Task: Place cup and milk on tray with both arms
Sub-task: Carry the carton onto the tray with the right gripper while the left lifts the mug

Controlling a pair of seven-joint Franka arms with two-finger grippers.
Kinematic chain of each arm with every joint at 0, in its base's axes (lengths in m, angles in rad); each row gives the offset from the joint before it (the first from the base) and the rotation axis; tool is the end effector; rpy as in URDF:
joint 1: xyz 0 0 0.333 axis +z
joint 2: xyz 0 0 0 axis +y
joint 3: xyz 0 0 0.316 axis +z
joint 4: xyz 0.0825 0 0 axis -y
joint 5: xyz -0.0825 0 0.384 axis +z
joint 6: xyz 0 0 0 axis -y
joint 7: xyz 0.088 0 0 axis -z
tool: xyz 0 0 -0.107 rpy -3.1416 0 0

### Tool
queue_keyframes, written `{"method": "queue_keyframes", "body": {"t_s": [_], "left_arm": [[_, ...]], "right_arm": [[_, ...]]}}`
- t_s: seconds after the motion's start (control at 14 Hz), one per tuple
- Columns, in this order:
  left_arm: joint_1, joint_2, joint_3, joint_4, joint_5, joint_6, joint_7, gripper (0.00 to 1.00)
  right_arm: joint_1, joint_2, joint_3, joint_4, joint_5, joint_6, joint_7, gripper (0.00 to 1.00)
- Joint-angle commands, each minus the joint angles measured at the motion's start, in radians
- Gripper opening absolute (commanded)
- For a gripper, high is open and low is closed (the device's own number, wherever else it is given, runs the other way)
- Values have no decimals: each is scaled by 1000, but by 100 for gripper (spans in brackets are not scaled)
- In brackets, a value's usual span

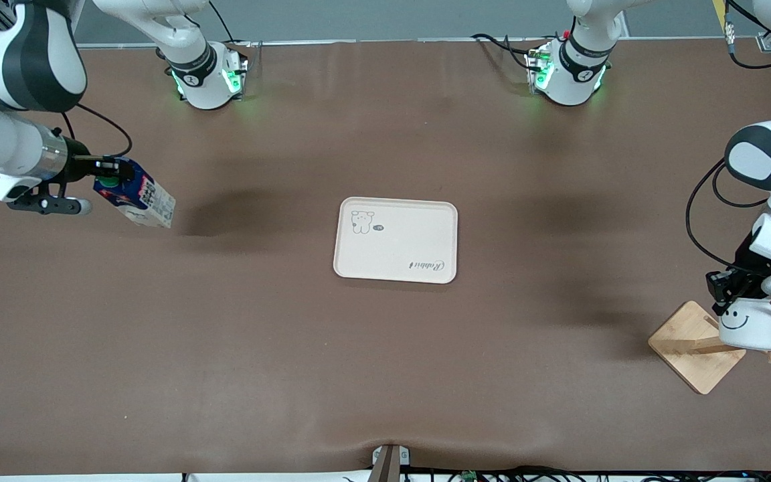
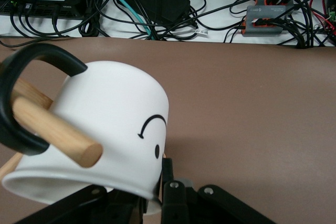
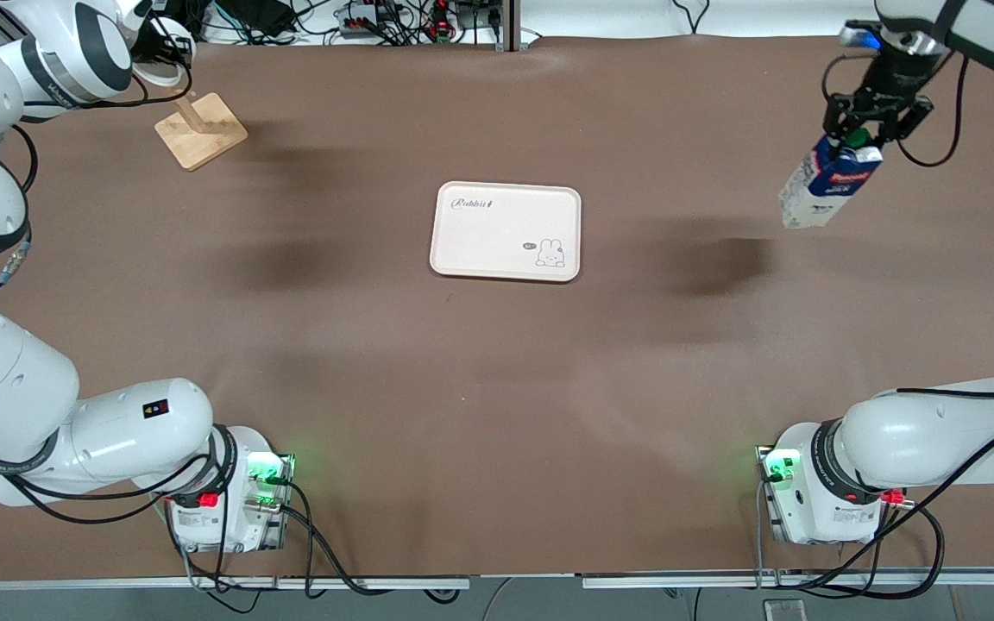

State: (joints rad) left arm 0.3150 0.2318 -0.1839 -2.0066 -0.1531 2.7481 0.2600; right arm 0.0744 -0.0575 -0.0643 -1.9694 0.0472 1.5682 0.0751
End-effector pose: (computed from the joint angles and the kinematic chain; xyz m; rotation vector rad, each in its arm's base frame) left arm 0.6269 0.0948 0.3999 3.0031 0.0197 0.8088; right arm 0.5005 0.0097 0.4722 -3.0578 0.1106 0.5341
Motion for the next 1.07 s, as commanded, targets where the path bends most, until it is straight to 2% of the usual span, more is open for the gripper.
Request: {"method": "queue_keyframes", "body": {"t_s": [0.0, 0.21, 0.43, 0.57, 0.64, 1.0], "left_arm": [[1, -23, -19, -9, -8, -1, 48, 0], [3, -40, -29, -9, -6, -1, 94, 0], [1, -57, -32, -9, -6, -8, 102, 0], [4, -69, -46, -11, -6, -31, 101, 0], [3, -75, -48, -11, -6, -39, 96, 0], [1, -104, -57, -11, -8, -108, 85, 0]], "right_arm": [[63, 88, -5, 153, 89, -100, 63, 14], [230, 159, -5, 257, 97, -109, 263, 13], [390, 287, -5, 401, 121, -105, 472, 13], [427, 372, -6, 470, 263, -94, 563, 13], [441, 407, -6, 496, 304, -74, 592, 13], [560, 522, -5, 532, 329, 137, 620, 13]]}}
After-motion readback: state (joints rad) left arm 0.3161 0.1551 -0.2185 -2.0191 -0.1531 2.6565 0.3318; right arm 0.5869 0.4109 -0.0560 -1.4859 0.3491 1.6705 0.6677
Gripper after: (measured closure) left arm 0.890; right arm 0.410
